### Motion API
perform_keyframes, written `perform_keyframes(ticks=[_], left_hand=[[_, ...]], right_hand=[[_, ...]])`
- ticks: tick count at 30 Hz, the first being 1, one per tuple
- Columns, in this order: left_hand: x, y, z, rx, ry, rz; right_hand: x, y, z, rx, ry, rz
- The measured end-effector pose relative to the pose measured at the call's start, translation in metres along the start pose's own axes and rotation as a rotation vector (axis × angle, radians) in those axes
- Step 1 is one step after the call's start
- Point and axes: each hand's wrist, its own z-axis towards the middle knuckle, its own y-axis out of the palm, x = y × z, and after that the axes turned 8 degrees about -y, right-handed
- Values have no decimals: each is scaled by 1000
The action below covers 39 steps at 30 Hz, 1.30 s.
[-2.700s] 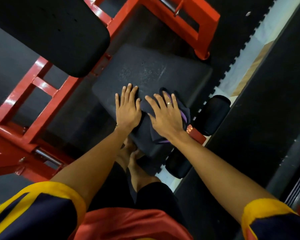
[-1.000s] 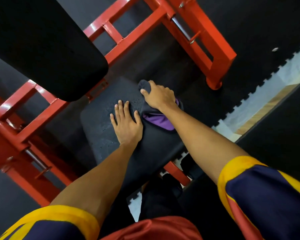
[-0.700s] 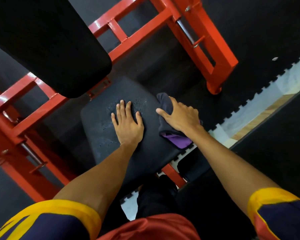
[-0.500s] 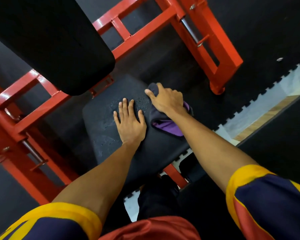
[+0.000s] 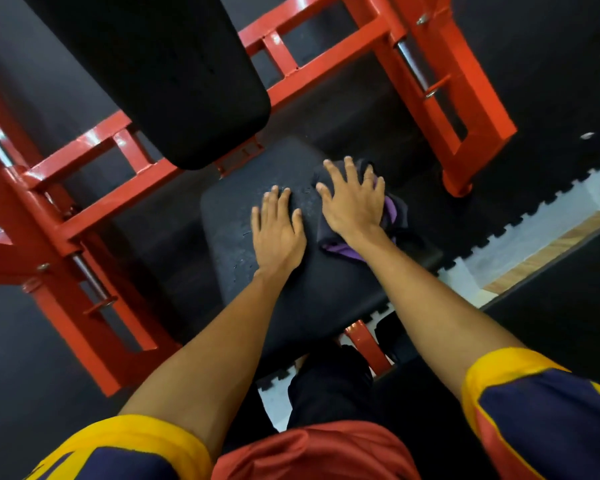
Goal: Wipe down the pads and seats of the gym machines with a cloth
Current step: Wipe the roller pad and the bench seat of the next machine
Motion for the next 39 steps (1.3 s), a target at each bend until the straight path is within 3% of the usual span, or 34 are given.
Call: perform_keyframes(ticks=[4,6,9,12,16,20,22,26,28,32,34,36,39], left_hand=[[-56,-20,-8,21,-67,58],[-72,-24,-9,17,-62,67],[-77,-25,-14,5,-71,50],[-80,-26,-16,5,-75,47],[-91,-28,-19,-7,-73,22],[-92,-27,-22,27,-52,7],[-90,-27,-22,26,-60,7],[-89,-27,-19,29,-65,16],[-91,-25,-21,43,-128,-18],[-92,-24,-43,48,-333,-212],[-92,-22,-57,12,-441,-303],[-97,-20,-76,-22,-594,-356],[-96,-21,-97,-59,-778,-430]], right_hand=[[-24,22,-49,77,-311,-131],[-8,19,-56,14,-446,-176],[6,6,-25,23,-334,-186],[-38,8,6,-5,-136,-129],[-86,30,-33,-42,-311,-171],[-47,35,-81,-31,-532,-217],[-30,26,-63,-15,-519,-257],[-64,21,-9,29,-273,-151],[-90,30,-17,26,-250,-100],[-63,37,-68,-66,-692,-148],[-31,24,-58,-87,-822,-192],[-23,12,-31,-96,-808,-230],[-64,16,1,-136,-667,-199]])
